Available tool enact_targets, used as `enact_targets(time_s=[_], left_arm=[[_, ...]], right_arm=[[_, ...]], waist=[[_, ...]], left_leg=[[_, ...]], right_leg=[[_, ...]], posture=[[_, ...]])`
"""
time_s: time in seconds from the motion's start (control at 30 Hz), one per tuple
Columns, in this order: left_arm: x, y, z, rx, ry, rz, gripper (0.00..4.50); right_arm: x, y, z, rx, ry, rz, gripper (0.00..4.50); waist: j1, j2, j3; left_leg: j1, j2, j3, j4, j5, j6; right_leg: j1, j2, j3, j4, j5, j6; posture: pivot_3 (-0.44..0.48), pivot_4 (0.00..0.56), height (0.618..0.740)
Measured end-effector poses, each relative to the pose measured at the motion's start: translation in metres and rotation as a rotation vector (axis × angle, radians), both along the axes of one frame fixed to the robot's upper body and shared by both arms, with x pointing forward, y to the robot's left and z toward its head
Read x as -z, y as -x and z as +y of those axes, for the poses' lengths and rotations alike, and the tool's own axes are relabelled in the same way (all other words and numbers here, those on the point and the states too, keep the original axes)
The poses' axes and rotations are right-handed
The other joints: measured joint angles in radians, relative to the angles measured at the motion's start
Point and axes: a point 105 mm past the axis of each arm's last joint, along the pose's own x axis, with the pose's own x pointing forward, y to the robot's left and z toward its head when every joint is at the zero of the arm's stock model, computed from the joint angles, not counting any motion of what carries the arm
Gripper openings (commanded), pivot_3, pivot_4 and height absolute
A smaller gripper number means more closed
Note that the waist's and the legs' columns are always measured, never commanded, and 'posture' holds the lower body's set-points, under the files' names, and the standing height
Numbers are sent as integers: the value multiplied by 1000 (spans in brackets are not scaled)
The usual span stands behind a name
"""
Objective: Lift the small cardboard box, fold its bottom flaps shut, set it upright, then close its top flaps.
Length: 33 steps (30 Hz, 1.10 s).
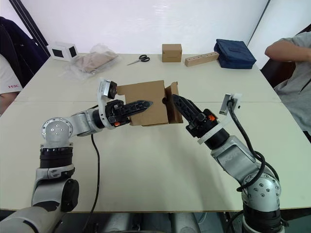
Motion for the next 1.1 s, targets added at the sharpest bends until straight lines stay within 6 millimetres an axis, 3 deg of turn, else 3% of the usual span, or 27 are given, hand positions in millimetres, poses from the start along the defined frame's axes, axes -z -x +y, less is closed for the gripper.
enact_targets(time_s=[0.33, 0.83, 0.93, 1.0, 1.1], left_arm=[[-1, -1, 0, -11, 1, -3, 0], [-2, 0, -1, -5, 13, 0, 0], [-2, 0, -1, -8, 10, 2, 0], [-2, -1, 0, -9, 9, 3, 0], [-2, 0, 0, -10, 9, 3, 0]], right_arm=[[3, 5, 12, -45, -14, 20, 2294], [4, 3, 10, -16, -9, 25, 2294], [4, 2, 10, -12, -6, 25, 1619], [4, 2, 10, -11, -6, 25, 845], [5, 2, 9, -11, -6, 25, 845]], waist=[[0, 0, 0], [0, 0, 0], [0, 0, 0], [0, 0, 0], [0, 0, 0]], left_leg=[[0, 0, 0, 0, 0, 0], [0, 0, 0, 0, 0, 0], [0, 0, 0, 0, 0, 0], [0, 0, 0, 0, 0, 0], [0, 0, 0, 0, 0, 0]], right_leg=[[0, 0, 0, 0, 0, 0], [0, 0, 0, 0, 0, 0], [0, 0, 0, 0, 0, 0], [0, 0, 0, 0, 0, 0], [0, 0, 0, 0, 0, 0]], posture=[[0, 150, 740], [0, 150, 740], [0, 150, 740], [0, 150, 740], [0, 150, 740]])
